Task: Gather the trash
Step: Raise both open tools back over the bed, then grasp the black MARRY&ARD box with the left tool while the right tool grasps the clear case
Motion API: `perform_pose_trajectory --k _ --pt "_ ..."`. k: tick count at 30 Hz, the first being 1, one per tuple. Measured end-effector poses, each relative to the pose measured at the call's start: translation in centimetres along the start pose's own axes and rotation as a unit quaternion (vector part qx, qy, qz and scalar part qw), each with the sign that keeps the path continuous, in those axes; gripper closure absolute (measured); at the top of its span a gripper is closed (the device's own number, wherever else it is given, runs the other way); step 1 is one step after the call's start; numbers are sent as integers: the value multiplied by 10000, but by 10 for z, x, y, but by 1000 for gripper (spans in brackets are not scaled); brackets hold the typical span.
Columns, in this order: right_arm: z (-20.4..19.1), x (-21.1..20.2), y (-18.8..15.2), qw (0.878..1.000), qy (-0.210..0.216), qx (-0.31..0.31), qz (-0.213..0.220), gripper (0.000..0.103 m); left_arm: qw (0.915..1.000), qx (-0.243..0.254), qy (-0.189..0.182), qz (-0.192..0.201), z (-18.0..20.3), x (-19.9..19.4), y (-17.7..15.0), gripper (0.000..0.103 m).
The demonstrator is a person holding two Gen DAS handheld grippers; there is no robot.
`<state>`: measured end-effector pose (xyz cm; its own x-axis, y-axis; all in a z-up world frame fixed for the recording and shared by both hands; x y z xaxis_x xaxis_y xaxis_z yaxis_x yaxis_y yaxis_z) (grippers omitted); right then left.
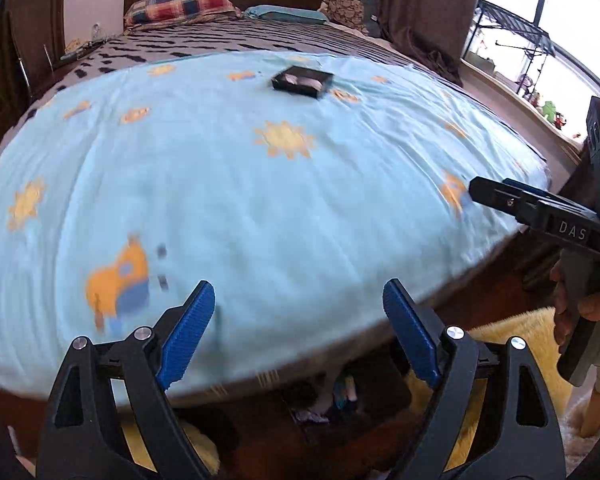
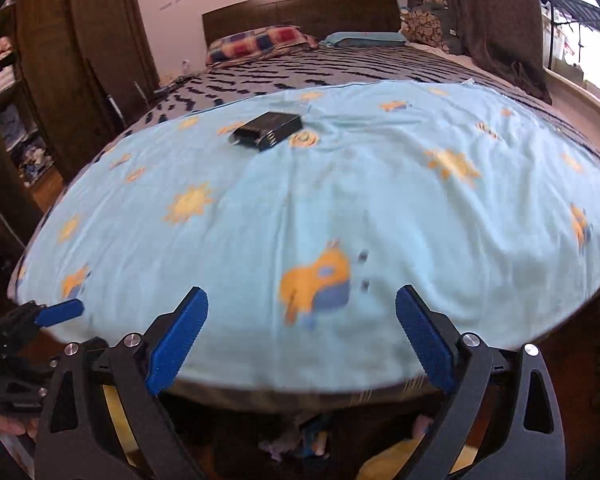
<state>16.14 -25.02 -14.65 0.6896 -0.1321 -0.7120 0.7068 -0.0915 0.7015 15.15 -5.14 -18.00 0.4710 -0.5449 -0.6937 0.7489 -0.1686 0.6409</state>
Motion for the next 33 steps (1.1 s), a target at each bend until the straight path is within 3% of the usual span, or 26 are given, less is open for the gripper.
perform_pose_trajectory --k 3,5,14,20,33 --pt "4 16 22 9999 -46 104 -17 6 10000 47 34 22 -3 6 20 10" --pt "7 29 37 9998 -149 122 -4 6 9999 98 74 66 -8 14 38 8" --pt "7 78 96 9994 -337 96 -20 3 9995 251 204 50 -29 66 119 8" --pt "22 113 129 9981 -404 452 -132 3 9986 491 203 -60 -30 105 161 8" --pt "41 154 173 9965 -776 321 -11 3 9970 661 189 -342 -38 187 214 8"
Point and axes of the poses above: each gripper's, at about its wrist camera, not at the fingertips, and x roughly the way its jaws point, z to its right, y to its top, the point moved 8 cm from there along x, roughly the way its jaws point, and after that the axes turned 15 degrees about -y, right-handed, at the moved point
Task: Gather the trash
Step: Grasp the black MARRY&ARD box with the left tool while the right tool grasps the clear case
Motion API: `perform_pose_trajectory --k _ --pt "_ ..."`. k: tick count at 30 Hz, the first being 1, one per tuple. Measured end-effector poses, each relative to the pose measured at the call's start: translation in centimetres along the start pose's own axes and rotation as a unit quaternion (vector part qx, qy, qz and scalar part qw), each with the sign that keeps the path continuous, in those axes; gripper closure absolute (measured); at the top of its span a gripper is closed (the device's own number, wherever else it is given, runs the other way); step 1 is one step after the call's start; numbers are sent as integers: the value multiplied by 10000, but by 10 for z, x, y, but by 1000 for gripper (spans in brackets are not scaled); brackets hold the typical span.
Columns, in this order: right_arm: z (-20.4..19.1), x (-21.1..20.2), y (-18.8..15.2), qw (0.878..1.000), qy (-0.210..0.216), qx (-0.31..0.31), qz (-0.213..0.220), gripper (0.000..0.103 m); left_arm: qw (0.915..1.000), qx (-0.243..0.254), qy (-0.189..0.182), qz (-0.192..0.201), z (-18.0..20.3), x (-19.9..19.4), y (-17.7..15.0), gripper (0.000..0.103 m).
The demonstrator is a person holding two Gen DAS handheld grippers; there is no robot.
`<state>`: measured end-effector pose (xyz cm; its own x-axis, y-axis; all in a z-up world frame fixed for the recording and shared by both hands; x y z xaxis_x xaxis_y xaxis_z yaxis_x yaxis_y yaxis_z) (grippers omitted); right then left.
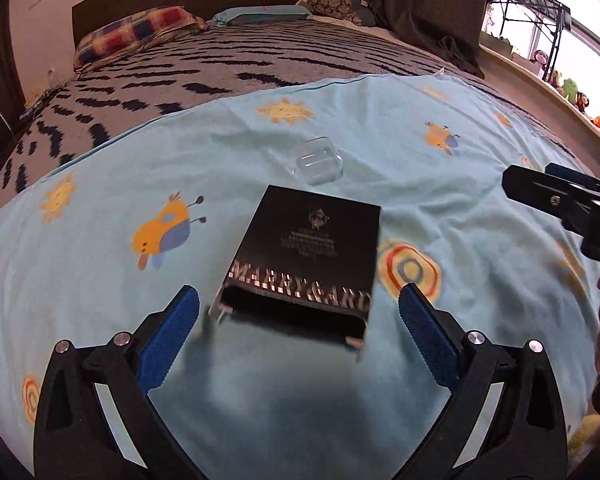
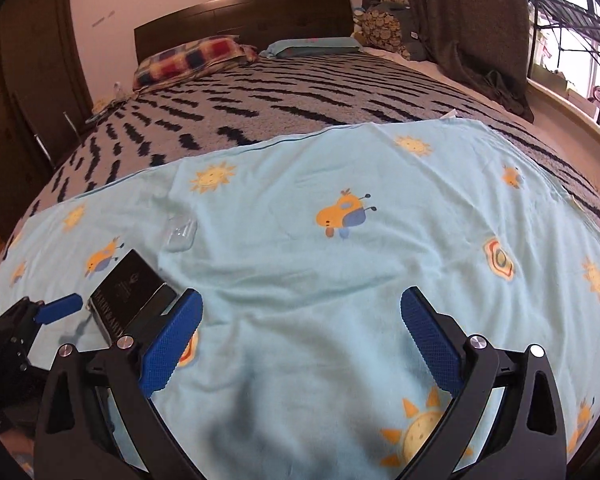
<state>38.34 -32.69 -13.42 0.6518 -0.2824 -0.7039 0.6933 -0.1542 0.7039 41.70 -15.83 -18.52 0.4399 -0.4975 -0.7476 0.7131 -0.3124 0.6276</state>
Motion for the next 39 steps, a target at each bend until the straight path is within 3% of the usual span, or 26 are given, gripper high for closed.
perform_pose_trajectory --k 4,5,6,11,19,21,23,28,33,39 --pt "-7 6 7 10000 37 -34 24 3 9999 -23 -104 -136 -7 16 4 14" --pt "-9 7 8 10000 48 -45 25 3 9998 -29 -155 -118 -9 16 5 26" --pt "-14 9 10 10000 59 -70 22 3 9998 -34 -163 -95 -10 15 7 29" --pt "-41 16 19 9996 200 -210 55 3 10000 86 28 -23 -26 -2 8 30" --pt "-108 28 34 9975 489 -510 15 6 9991 -155 373 146 -69 -36 5 30" --pt "-122 35 36 9969 567 -541 -61 18 9989 -167 386 188 -75 -41 6 30" --pt "-135 44 35 9960 679 -556 -189 37 9988 -184 396 206 -79 -44 6 30" --pt "-153 65 26 9943 679 -718 -409 59 9989 -227 356 194 -84 -43 3 30" --pt "-151 63 20 9940 726 -715 -399 63 9989 -272 348 180 -82 -47 -3 30" --pt "-126 13 15 9938 850 -683 -203 63 9987 -282 327 271 -63 -75 -15 30"
Point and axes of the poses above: each gripper's, at about its wrist camera, not at the fingertips, and x roughly the way its jaws point, z to its right, y to its top, the point moved 8 cm from there along x, roughly the way its jaws point, and after that the axes turned 15 degrees about -y, right-handed, at the moved point
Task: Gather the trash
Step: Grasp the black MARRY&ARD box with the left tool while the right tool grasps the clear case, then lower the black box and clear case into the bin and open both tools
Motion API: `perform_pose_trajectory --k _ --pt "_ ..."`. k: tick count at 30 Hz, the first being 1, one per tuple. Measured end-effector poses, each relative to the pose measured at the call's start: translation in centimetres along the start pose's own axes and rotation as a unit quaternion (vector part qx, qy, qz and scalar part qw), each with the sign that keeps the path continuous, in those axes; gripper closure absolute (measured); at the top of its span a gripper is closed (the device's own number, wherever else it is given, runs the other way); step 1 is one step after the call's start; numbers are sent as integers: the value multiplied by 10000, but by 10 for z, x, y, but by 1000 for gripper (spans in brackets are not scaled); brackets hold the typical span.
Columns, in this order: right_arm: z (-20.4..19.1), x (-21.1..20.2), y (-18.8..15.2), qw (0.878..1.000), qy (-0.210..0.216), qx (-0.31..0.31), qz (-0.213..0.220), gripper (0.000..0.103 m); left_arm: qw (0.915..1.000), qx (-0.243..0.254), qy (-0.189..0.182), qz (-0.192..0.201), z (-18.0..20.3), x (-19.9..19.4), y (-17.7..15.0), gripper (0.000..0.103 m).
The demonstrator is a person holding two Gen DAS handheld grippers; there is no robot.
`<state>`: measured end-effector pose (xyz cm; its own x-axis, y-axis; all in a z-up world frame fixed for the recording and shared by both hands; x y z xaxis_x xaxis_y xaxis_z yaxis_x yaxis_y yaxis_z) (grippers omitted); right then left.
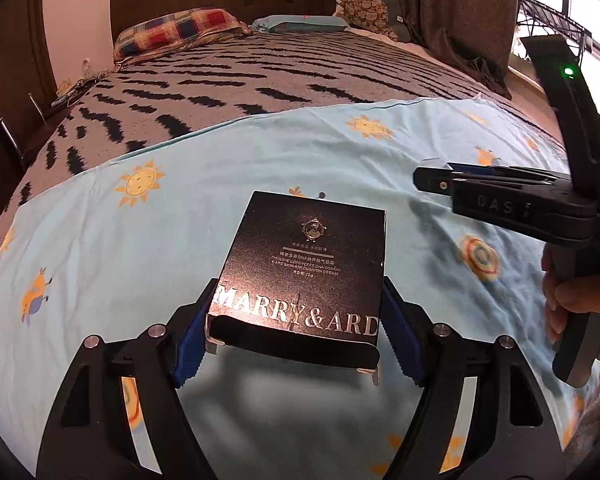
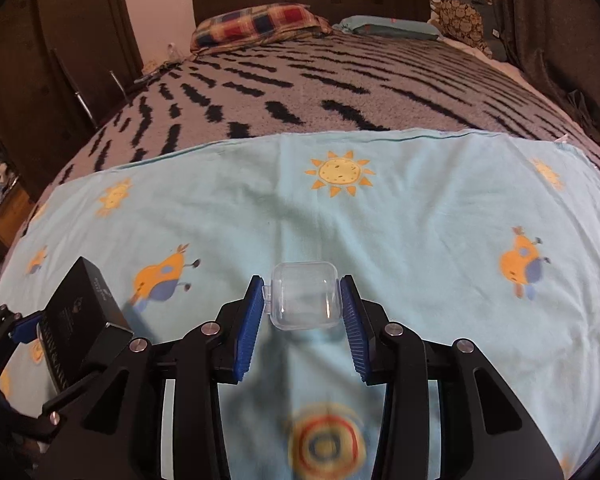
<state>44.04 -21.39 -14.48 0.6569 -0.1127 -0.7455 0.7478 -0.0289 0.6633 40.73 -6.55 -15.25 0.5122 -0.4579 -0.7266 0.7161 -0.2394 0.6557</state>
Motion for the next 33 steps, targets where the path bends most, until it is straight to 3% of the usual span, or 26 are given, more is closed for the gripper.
perform_pose_trajectory --k 7,18,27,33 --pt "18 -85 -36 9996 89 -11 272 63 9998 -14 -101 154 37 -53 -31 30" --pt "43 -185 -124 9989 117 82 453 63 9980 -150 -494 366 99 -125 -111 30" --pt "38 -214 -206 9992 138 29 386 63 9971 -287 -572 411 122 -148 -187 30" --pt "27 -212 -261 9996 272 -36 100 63 9977 -356 -548 200 129 -144 -241 30"
Point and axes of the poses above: each gripper's, at about its wrist camera, not at the fingertips, and x roughly the way its jaws point, z to its right, y to its top, the point moved 8 cm from there along x, roughly the way its jaws point, and after that the axes turned 15 degrees about -y, right-handed, at the moved point
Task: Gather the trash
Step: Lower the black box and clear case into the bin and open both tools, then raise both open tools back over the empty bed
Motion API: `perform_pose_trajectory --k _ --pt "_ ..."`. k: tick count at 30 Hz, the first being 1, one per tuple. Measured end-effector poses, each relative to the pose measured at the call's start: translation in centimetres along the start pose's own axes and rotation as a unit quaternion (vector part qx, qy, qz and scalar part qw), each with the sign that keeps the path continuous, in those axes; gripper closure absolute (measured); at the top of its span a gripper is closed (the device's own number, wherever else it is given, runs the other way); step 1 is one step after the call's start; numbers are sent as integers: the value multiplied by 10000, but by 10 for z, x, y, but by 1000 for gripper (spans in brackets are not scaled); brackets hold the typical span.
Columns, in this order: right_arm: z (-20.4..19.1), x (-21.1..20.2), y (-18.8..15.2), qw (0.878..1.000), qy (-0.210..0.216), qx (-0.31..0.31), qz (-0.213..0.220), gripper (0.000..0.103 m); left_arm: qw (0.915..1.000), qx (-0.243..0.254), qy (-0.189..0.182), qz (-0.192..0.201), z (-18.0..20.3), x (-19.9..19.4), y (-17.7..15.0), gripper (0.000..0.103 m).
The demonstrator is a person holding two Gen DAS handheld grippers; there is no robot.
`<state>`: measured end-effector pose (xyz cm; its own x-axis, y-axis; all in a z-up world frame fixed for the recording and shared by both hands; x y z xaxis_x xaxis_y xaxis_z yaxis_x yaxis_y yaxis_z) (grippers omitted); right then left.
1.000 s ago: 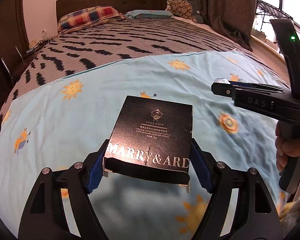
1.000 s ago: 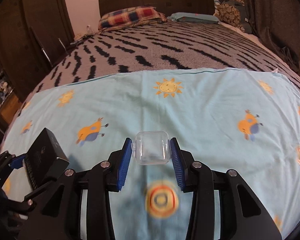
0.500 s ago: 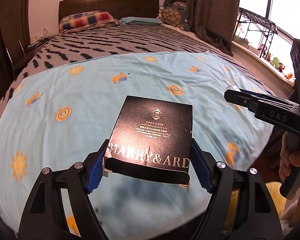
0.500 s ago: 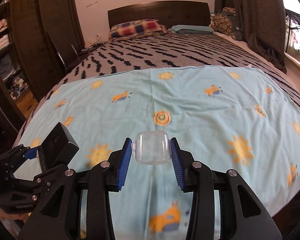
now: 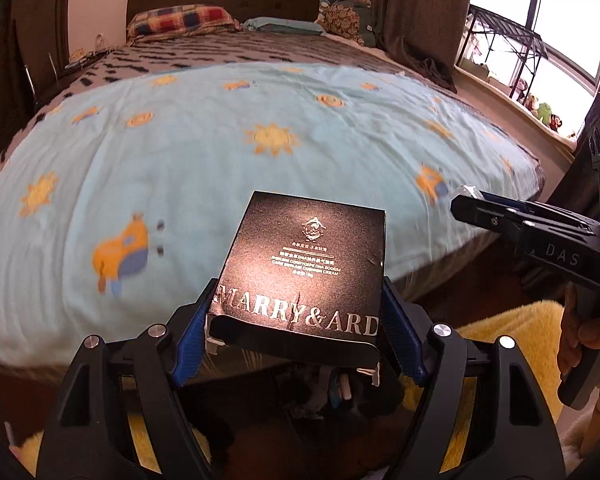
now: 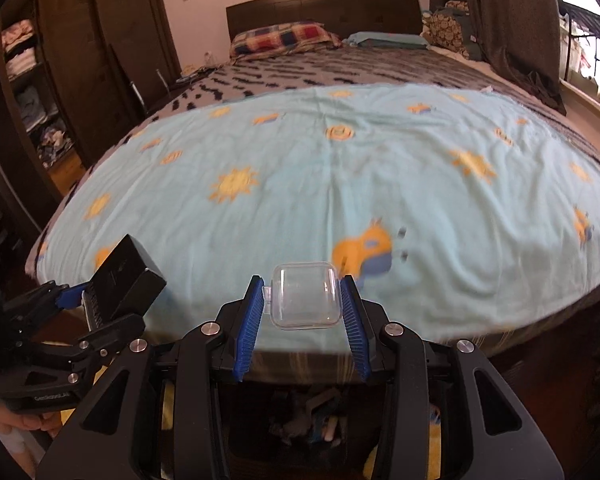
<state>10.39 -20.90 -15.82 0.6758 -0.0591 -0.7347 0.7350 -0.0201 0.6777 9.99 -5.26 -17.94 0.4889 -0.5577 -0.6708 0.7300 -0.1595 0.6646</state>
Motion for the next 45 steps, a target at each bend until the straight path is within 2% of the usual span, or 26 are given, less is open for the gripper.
perform_pose_trajectory --k 5,13,23,29,36,37,38,39,45 --pt "-3 13 -41 9994 52 49 -346 63 9997 -82 -65 -224 3 8 -36 30" --pt "1 40 -98 9963 64 107 -847 63 9959 -188 -164 -864 2 46 -90 30" --pt "-1 84 -147 9901 -34 25 -1406 63 9892 -331 -143 -1423 -15 105 -134 30" --pt "-3 99 -159 9870 -58 -26 -1607 63 9855 -487 -61 -1624 -32 123 -144 30" --pt "-8 105 -153 9865 -44 -18 -1635 61 9842 -488 -154 -1693 -23 131 -144 29" --pt "-9 104 -152 9865 -54 -12 -1634 57 9842 -474 -159 -1700 -25 131 -144 29" --pt "-10 101 -150 9869 -64 1 -1615 48 9841 -454 -150 -1712 -24 131 -144 27" --pt "-10 100 -147 9872 -73 18 -1593 45 9842 -439 -141 -1707 -24 129 -143 22" --pt "4 84 -119 9898 -102 291 -1391 37 9888 -196 139 -1473 -20 112 -133 12"
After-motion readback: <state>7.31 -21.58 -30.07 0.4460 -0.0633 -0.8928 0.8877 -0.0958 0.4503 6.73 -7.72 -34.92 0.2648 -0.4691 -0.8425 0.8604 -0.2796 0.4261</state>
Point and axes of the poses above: each gripper's, at about its wrist camera, not at the fingertips, and x roughly the way its jaws point, z to its right, y to its top, the point moved 8 cm from there along x, roughly the way its jaws point, and after that the axes turned 15 degrees about -y, right-handed, at the moved point
